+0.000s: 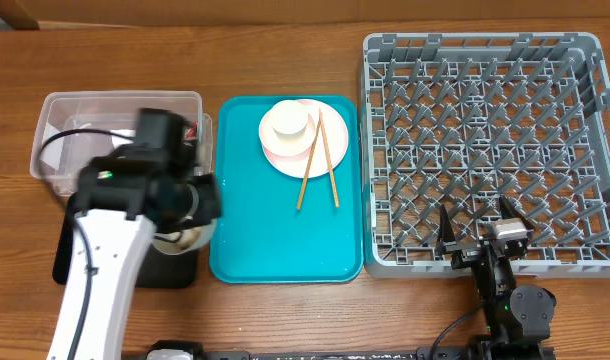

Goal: Sort waste into correct bins and load items into the dishwasher
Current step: 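Carry the bowl left and tip the rice onto the black tray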

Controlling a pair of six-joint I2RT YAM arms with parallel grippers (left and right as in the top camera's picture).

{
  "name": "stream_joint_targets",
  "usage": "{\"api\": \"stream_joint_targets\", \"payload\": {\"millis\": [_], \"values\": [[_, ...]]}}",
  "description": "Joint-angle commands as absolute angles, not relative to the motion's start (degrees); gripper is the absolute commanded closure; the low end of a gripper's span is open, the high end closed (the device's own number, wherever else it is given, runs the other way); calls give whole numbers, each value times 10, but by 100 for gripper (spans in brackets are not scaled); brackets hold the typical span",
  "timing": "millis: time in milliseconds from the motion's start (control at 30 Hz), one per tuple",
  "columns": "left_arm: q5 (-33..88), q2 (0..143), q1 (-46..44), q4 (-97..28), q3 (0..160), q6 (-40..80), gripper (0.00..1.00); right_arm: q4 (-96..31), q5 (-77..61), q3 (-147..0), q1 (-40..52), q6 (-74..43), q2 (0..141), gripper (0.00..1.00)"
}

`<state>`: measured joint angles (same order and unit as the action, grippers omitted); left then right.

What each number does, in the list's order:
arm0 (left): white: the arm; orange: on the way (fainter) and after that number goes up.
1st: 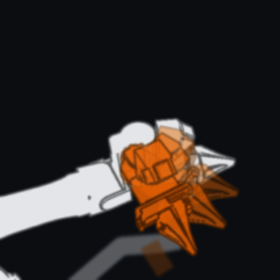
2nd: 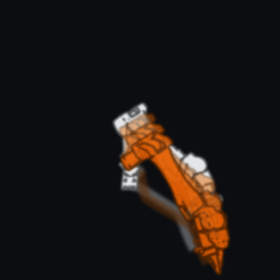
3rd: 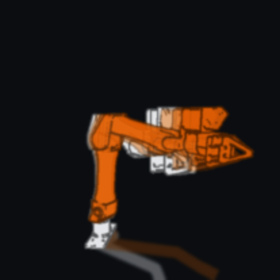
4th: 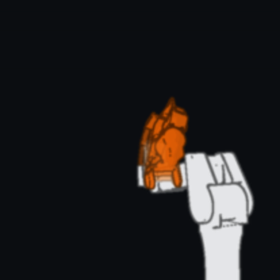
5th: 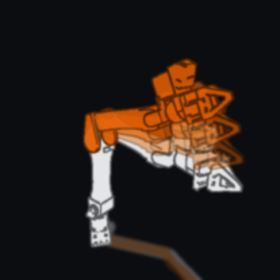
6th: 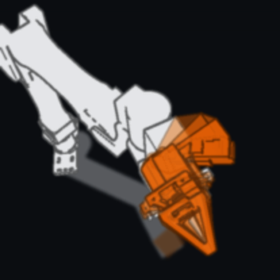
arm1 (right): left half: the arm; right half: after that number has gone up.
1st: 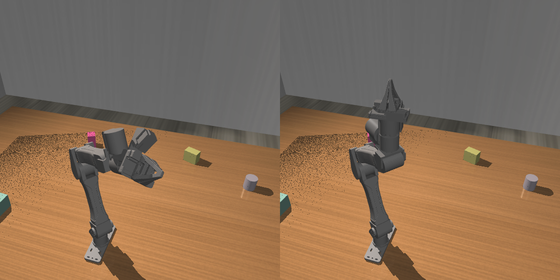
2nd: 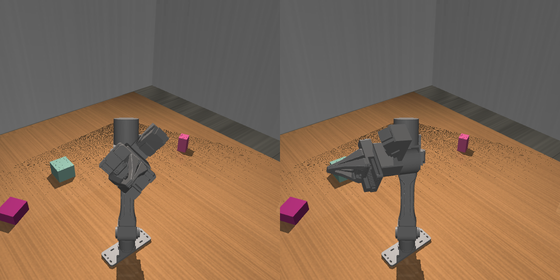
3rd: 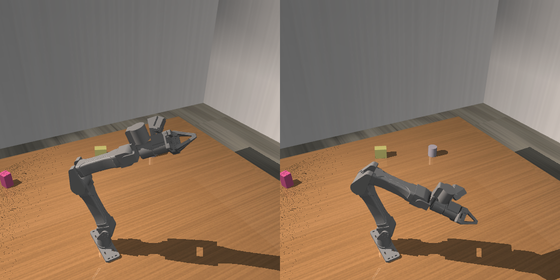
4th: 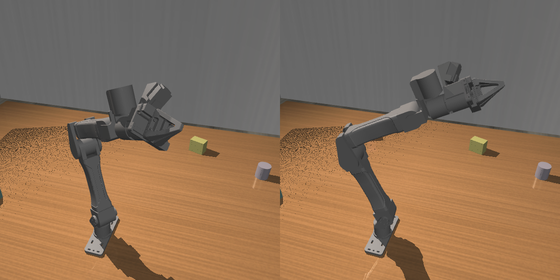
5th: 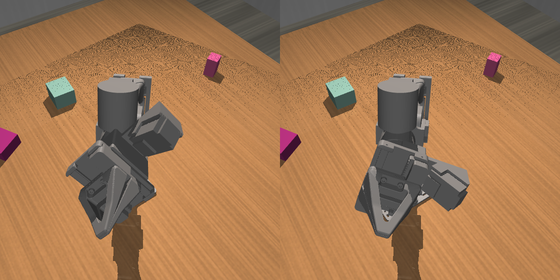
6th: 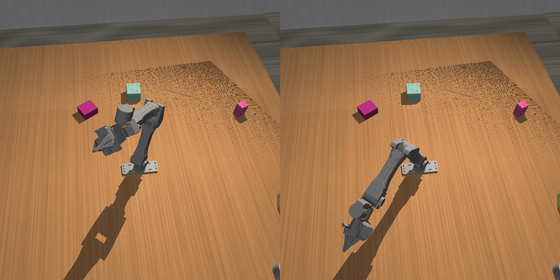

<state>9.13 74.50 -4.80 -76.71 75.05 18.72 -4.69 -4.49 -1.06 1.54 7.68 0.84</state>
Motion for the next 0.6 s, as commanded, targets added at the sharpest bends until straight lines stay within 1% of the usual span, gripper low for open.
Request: {"api": "stream_joint_targets", "payload": {"millis": [0,133,267,467,567], "values": [[142,728,20,-754,752,145,96,-44,-46,-4,17,76,2,0],[226,726,109,-728,721,108,96,-44,-46,-4,17,76,2,0],[340,726,210,-685,670,70,96,-44,-46,-4,17,76,2,0],[456,726,358,-649,607,5,96,-44,-46,-4,17,76,2,0],[518,726,425,-634,575,-9,96,-44,-46,-4,17,76,2,0]]}}
